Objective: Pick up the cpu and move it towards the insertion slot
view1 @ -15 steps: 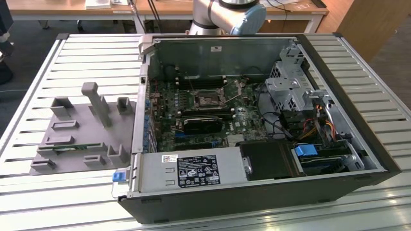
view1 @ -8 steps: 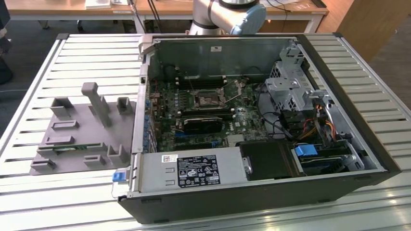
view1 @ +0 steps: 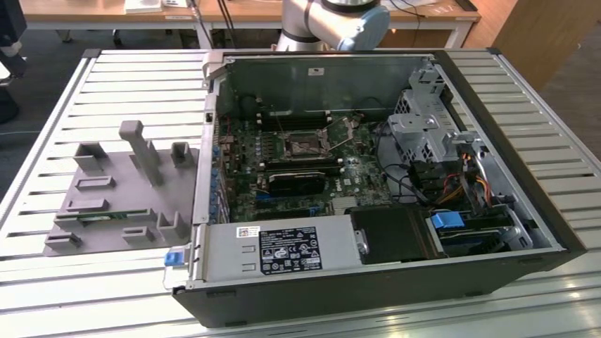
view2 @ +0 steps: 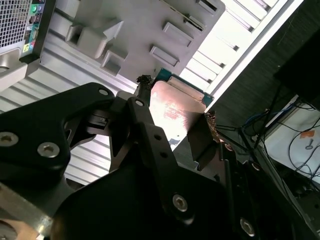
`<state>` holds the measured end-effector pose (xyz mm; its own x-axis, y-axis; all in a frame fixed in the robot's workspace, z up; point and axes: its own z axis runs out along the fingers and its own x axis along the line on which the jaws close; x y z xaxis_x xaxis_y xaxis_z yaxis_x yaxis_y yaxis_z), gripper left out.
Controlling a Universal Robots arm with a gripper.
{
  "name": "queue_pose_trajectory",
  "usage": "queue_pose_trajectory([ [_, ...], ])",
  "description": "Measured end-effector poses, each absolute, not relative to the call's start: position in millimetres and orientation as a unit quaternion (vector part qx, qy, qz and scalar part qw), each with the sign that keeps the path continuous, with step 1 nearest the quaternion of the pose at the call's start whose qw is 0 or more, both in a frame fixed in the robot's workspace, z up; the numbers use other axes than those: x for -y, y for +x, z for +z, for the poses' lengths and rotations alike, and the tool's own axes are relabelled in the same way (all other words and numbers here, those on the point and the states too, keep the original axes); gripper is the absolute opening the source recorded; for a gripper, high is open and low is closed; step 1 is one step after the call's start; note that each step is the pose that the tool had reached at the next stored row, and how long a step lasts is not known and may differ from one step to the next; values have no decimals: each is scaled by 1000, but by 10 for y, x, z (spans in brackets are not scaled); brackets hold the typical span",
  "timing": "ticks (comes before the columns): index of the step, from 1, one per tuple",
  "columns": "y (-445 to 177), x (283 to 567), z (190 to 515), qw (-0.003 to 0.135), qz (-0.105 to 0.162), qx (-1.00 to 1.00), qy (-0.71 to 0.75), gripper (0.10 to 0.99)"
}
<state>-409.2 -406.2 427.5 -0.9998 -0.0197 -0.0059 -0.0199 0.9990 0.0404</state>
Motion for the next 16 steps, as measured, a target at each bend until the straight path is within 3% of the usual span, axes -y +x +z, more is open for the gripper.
queue_pose_trajectory([
  [16, -3683, 4061, 4275, 3, 20, -1000, -10, 541],
])
